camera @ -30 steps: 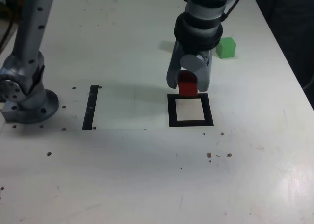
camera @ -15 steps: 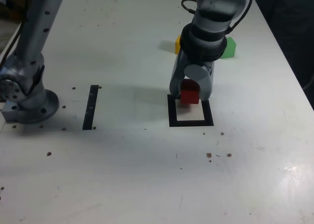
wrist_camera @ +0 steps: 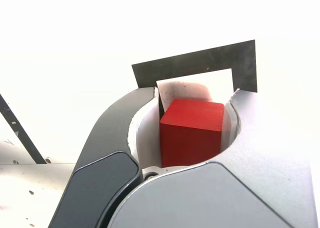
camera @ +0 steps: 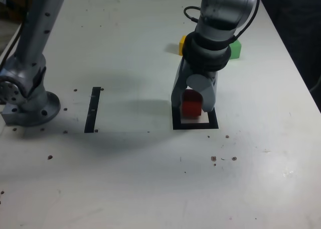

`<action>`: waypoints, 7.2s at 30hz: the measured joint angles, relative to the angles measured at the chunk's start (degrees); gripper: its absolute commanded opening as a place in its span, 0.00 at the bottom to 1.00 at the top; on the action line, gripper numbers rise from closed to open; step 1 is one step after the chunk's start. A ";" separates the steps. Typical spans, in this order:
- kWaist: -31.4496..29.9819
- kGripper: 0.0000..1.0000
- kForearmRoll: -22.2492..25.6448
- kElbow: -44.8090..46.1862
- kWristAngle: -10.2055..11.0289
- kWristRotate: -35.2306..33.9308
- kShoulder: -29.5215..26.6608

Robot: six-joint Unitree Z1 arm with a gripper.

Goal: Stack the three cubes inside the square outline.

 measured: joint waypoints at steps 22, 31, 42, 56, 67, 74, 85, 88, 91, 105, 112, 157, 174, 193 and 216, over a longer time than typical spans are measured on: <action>0.21 0.99 0.61 1.37 1.75 -1.18 -2.11; 7.64 0.99 2.95 2.46 4.70 7.44 -12.10; 25.96 0.99 3.04 0.80 8.99 22.24 -12.00; 33.26 0.98 1.65 -9.29 11.36 35.73 0.42; 34.11 0.98 1.51 -12.33 11.61 38.21 4.04; 34.22 0.97 0.89 -12.33 11.52 38.27 6.61; 33.43 0.92 0.12 -12.12 10.29 38.54 7.26; 33.03 0.92 0.16 -11.24 9.90 38.79 7.11; 32.99 0.90 0.19 -10.64 9.61 39.01 6.50; 32.55 0.45 0.20 -10.93 8.03 39.34 6.19; 32.55 0.39 0.08 -10.99 7.25 39.34 6.18; 13.09 0.21 8.01 -6.53 3.67 22.19 -10.30; 1.16 0.21 7.54 -4.71 1.91 12.96 -9.55; -1.86 0.21 6.34 -5.21 -0.58 8.57 -2.43; -1.39 0.99 6.70 -6.26 1.68 8.01 -2.53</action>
